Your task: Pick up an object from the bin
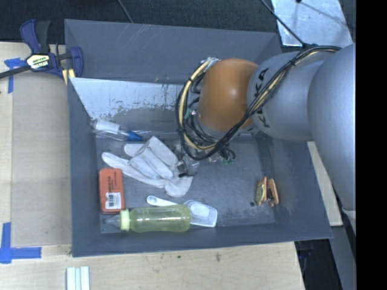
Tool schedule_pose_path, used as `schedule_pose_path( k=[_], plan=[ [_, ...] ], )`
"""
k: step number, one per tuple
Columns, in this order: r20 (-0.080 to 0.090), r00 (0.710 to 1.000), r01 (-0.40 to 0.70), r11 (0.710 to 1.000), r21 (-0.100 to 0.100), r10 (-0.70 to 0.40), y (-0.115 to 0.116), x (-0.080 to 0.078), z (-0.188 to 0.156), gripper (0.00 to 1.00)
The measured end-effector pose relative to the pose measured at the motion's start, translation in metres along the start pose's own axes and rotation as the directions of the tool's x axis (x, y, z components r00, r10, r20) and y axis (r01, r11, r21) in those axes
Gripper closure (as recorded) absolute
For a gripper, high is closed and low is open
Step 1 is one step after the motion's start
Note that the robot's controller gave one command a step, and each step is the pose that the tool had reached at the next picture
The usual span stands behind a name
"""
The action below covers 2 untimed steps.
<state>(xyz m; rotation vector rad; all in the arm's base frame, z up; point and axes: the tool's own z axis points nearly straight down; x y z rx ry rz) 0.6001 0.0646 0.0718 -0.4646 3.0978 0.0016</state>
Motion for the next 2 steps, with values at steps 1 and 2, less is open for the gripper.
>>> schedule_pose_path(
  k=[1,2],
  plan=[
    [0.000,1.000,0.000,1.000,0.000,0.000,0.0000,0.0000,0.0000,1.00],
    [0.000,1.000,0.000,1.000,0.000,0.000,0.0000,0.0000,0.0000,1.00]
  ],
)
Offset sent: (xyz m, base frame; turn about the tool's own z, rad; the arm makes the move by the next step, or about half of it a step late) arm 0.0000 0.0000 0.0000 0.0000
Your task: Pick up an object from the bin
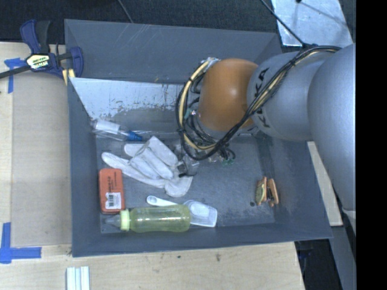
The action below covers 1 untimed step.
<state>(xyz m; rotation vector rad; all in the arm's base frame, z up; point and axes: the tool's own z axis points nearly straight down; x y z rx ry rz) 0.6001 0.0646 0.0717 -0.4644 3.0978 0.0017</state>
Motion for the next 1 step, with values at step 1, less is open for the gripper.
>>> schedule_pose_path(
  k=[1],
  plan=[
    [0.000,1.000,0.000,1.000,0.000,0.000,0.0000,0.0000,0.0000,1.00]
  ],
)
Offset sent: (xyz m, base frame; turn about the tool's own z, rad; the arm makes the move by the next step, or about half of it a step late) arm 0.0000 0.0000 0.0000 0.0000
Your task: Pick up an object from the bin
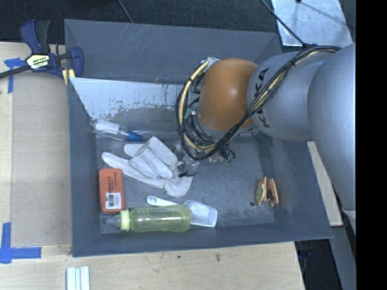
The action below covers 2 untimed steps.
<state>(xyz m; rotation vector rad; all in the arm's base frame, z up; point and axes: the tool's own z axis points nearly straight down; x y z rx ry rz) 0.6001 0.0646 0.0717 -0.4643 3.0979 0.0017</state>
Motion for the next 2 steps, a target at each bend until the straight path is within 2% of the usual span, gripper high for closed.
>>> schedule_pose_path(
  k=[2],
  plan=[
    [0.000,1.000,0.000,1.000,0.000,0.000,0.0000,0.0000,0.0000,1.00]
  ],
)
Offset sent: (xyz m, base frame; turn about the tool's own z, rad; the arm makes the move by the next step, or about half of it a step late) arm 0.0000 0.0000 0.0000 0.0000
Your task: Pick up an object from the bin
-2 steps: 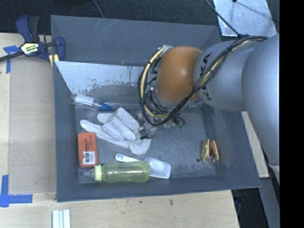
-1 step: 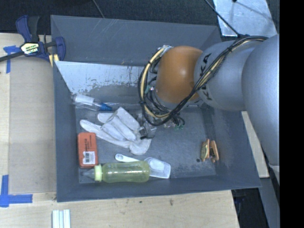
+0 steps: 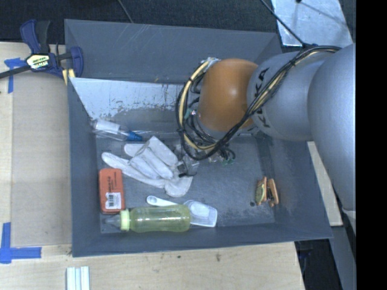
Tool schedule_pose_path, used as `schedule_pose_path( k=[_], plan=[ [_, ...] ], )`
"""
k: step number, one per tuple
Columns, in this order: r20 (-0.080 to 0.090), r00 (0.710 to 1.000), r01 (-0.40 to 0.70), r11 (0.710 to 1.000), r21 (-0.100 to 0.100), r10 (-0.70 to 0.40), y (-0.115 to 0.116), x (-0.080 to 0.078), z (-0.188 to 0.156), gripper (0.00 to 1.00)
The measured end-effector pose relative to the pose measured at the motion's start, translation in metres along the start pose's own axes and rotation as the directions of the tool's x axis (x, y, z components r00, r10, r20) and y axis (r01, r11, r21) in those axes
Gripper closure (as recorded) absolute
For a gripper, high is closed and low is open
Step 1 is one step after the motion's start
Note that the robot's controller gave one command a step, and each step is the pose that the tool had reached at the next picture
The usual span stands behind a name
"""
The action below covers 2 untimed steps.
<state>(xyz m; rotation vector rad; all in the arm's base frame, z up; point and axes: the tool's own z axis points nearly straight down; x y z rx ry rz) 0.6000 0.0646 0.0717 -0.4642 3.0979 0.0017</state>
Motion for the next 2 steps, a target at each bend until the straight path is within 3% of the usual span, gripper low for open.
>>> schedule_pose_path(
  k=[1,2],
  plan=[
    [0.000,1.000,0.000,1.000,0.000,0.000,0.000,0.000,0.000,1.00],
    [-0.006,1.000,-0.001,1.000,0.001,0.001,-0.003,-0.001,-0.138,1.00]
  ],
)
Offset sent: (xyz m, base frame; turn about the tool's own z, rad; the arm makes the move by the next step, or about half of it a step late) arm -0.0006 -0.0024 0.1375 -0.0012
